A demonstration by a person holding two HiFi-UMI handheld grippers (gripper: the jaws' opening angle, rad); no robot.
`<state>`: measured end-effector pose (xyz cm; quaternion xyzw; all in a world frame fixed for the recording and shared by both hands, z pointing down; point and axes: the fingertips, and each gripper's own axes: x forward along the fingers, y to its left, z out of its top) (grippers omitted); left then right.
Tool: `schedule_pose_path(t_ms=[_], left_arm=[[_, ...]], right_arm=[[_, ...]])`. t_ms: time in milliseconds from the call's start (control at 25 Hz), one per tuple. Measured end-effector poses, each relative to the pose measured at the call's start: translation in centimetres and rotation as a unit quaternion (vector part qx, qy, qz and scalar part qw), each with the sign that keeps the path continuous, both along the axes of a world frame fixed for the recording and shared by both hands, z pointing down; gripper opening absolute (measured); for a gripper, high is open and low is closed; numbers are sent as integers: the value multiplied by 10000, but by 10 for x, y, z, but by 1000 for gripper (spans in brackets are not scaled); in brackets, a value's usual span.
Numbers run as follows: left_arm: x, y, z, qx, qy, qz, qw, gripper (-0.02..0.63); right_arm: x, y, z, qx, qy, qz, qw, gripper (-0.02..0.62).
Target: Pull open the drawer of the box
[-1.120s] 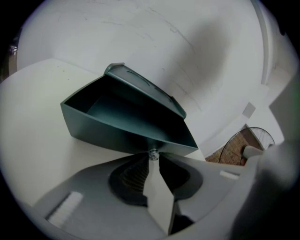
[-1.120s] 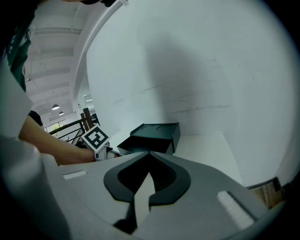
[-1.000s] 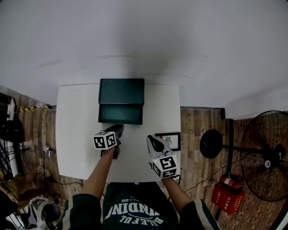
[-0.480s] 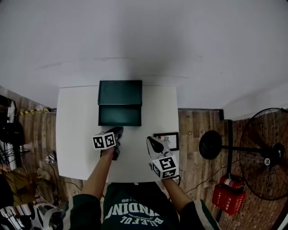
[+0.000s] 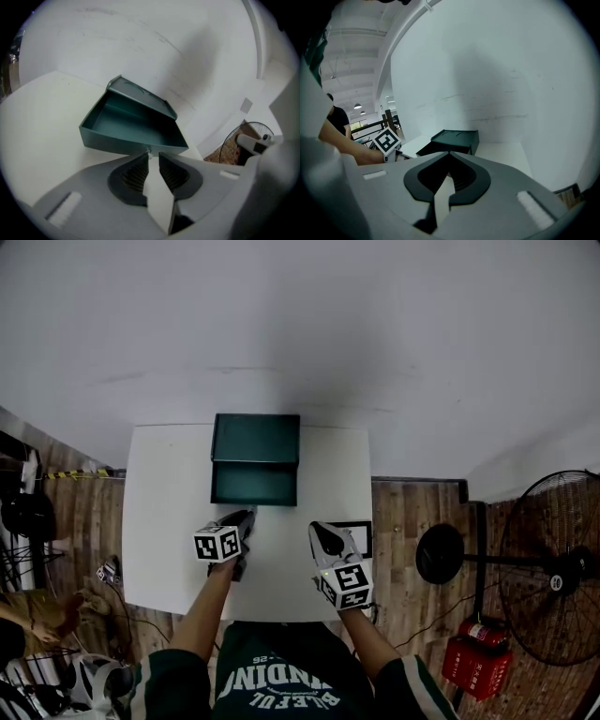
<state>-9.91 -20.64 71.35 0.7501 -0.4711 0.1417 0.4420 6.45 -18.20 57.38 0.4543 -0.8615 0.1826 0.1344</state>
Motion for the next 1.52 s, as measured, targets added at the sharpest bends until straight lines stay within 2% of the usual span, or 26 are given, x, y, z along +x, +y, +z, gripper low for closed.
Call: schedule_pose_path(t_ms=[160, 360, 560, 800, 1160, 1520], left_arm=[[-1, 3, -37, 600, -225, 181, 9978, 104], [-2, 13, -74, 1199, -630, 382, 9901, 52], [3, 15, -119, 1828, -1024, 592, 9760, 52], [9, 16, -178, 2582, -1059, 528, 9588, 52], [2, 24, -206, 2909, -1097, 236, 9501, 52], [1, 28, -211, 2949, -1037, 198, 9497, 52]], right_arm=[[1, -11, -12, 150, -14, -35, 9999, 2], [-1, -18, -30, 330, -83, -132, 9993, 2], [-5, -26, -59, 632, -127, -266, 9976, 2], [-8, -30, -88, 939, -192, -384, 9947, 2], [-12, -25, -105, 1121, -295, -474, 9921, 2], [-16, -15, -104, 1125, -276, -550, 9917, 2]])
